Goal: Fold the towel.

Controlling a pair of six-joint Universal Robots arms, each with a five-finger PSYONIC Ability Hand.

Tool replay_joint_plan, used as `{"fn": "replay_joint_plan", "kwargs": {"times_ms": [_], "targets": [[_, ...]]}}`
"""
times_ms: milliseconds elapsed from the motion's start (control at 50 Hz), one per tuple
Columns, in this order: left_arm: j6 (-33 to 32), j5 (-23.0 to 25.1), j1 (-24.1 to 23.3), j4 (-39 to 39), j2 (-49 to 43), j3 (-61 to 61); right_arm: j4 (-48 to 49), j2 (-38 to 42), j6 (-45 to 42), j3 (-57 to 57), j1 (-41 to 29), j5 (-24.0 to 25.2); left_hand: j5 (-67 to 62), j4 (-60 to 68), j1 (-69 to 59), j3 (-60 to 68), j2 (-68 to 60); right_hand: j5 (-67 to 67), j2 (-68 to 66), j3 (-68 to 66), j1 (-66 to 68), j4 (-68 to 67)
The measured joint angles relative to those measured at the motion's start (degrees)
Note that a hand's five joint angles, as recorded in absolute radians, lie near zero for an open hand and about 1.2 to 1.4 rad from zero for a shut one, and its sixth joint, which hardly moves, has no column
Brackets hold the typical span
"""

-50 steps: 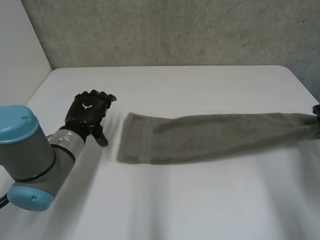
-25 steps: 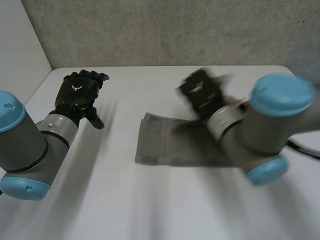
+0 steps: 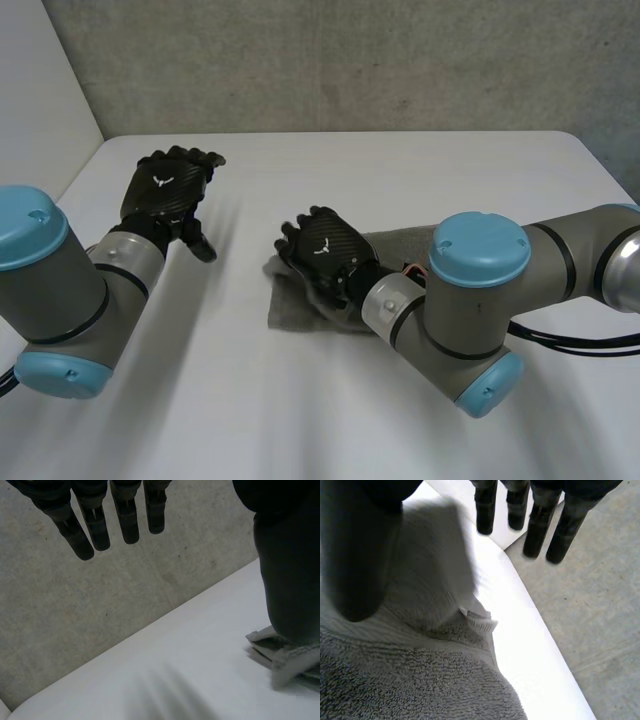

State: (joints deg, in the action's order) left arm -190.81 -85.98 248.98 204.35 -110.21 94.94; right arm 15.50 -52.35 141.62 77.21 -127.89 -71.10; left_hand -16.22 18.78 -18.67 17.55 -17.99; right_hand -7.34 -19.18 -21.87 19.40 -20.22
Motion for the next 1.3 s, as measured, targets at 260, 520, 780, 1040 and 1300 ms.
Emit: {"fn": "replay_joint_plan", "kwargs": {"times_ms": [260,520,780,1040,1300], "targets": [[0.09,-0.02,-1.77,0.03,-0.38,0.02,-3.47,-12.48,12.82,9.96,11.43,-1.73,0.00,0.00,0.00,0.00,0.00,4.03,4.17,7.54,-5.77,5.53],[0.04,0.03,-3.76,0.13,-1.75,0.18,-4.81,-15.74,10.41,24.26,24.50,-1.60,0.00,0.00,0.00,0.00,0.00,-11.45,-8.81,-6.17,8.16,-7.91],[-0.06,-0.05,-3.93,0.46,-2.28,0.24,-4.01,-12.51,6.33,21.39,25.45,-5.68,0.00,0.00,0.00,0.00,0.00,-58.11,-54.49,-55.05,54.40,-56.51],[0.26,-1.04,-3.23,0.58,0.13,-0.30,0.57,-11.00,-10.11,10.90,6.09,-11.04,0.08,0.00,0.00,-0.23,0.00,-58.11,-54.63,-55.06,54.86,-56.51],[5.96,-6.01,-1.45,2.64,2.41,-0.55,5.11,1.74,-19.57,4.55,-9.05,-2.25,0.17,0.00,0.00,-0.23,0.00,-54.26,-52.18,-50.27,51.91,-51.82]]}}
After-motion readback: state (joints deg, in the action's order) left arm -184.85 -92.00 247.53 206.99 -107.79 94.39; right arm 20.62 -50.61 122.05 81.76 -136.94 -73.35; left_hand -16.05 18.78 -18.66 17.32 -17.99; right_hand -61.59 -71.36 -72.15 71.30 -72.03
